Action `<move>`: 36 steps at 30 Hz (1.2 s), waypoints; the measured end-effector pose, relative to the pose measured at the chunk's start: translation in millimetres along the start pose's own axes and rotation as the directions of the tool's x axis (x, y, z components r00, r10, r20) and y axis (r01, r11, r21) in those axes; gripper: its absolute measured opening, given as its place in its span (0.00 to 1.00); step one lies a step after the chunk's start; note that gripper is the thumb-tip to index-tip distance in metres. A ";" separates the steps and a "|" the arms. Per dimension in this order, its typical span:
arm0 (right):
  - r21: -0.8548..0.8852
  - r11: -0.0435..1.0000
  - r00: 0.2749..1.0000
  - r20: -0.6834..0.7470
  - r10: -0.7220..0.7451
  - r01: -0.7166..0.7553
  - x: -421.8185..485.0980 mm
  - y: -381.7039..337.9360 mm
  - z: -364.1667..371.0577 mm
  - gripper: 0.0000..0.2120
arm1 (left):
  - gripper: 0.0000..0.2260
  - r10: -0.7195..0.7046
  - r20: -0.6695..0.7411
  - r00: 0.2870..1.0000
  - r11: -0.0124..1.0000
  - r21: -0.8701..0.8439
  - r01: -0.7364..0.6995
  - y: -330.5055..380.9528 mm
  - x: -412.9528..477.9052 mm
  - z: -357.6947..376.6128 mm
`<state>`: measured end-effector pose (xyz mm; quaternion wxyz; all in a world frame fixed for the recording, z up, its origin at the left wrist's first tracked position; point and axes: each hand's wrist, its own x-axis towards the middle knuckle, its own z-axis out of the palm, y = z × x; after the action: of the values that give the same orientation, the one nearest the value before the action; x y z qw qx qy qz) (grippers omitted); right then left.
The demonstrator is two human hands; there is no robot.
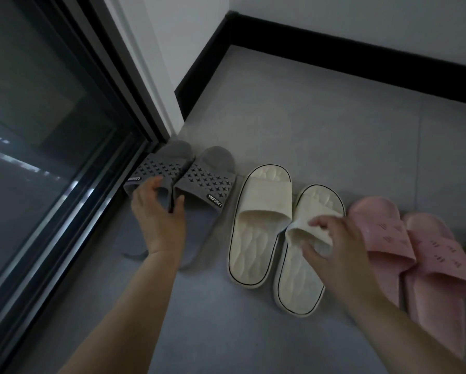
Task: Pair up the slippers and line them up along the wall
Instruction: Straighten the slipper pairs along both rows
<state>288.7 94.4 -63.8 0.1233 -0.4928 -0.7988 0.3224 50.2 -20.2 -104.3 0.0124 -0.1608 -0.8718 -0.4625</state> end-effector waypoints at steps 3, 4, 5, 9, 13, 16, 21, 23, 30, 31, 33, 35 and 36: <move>-0.283 0.958 0.989 0.147 -0.011 0.053 38.7 2.2 0.9 0.36 | 0.26 0.232 0.413 0.881 0.971 -0.145 -0.188 29.0 -2.6 12.1; -0.325 0.945 0.977 0.209 0.039 0.032 49.8 2.6 0.8 0.43 | 0.27 0.271 0.565 0.779 0.962 -0.192 -0.195 38.9 -5.1 19.3; -0.340 0.940 0.964 0.257 0.073 0.019 58.5 4.5 0.7 0.48 | 0.29 0.291 0.680 0.673 0.956 -0.194 -0.219 46.4 -7.8 27.9; -0.303 0.953 0.912 0.383 0.145 -0.024 70.7 25.4 -6.0 0.54 | 0.44 0.172 0.905 0.388 0.914 0.000 -0.406 62.4 -9.4 64.7; -0.203 0.977 0.867 0.472 0.159 -0.069 66.3 37.9 -15.0 0.52 | 0.44 0.067 0.963 0.259 0.803 0.102 -0.587 69.9 2.9 86.7; -0.177 0.984 0.874 0.474 0.107 -0.024 58.4 38.3 -14.9 0.52 | 0.40 0.052 0.977 0.209 0.777 0.092 -0.622 68.9 3.8 85.3; -0.099 0.995 0.903 0.425 0.067 -0.027 49.0 42.5 -11.6 0.48 | 0.39 0.097 0.959 0.267 0.809 0.080 -0.582 65.3 -3.6 77.3; -0.087 0.996 0.904 0.424 0.060 -0.025 50.4 43.0 -12.0 0.47 | 0.38 0.100 0.950 0.296 0.835 0.081 -0.544 67.6 -5.0 74.1; -0.140 0.990 0.901 0.428 0.074 -0.014 64.2 37.7 -13.9 0.46 | 0.31 0.106 0.911 0.398 0.897 0.085 -0.434 74.3 -11.8 69.3; -0.155 0.988 0.899 0.433 0.072 -0.004 64.8 37.6 -13.6 0.45 | 0.31 0.099 0.912 0.399 0.889 0.099 -0.447 73.7 -12.2 69.3; -0.173 0.985 0.897 0.439 0.052 0.027 63.0 35.9 -15.3 0.44 | 0.31 0.080 0.912 0.403 0.879 0.126 -0.460 72.2 -13.2 68.8; -0.122 0.992 0.899 0.437 0.018 0.040 56.1 37.1 -22.9 0.45 | 0.34 0.059 0.921 0.385 0.845 0.159 -0.510 73.8 -14.3 67.5; -0.086 0.995 0.909 0.416 -0.008 0.048 49.9 40.3 -30.3 0.45 | 0.36 0.057 0.928 0.369 0.822 0.166 -0.544 77.2 -15.7 67.5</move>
<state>308.7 161.9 -72.4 -0.0682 -0.4069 -0.8279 0.3799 96.2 70.4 -83.6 -0.3268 -0.5343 -0.7756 -0.0791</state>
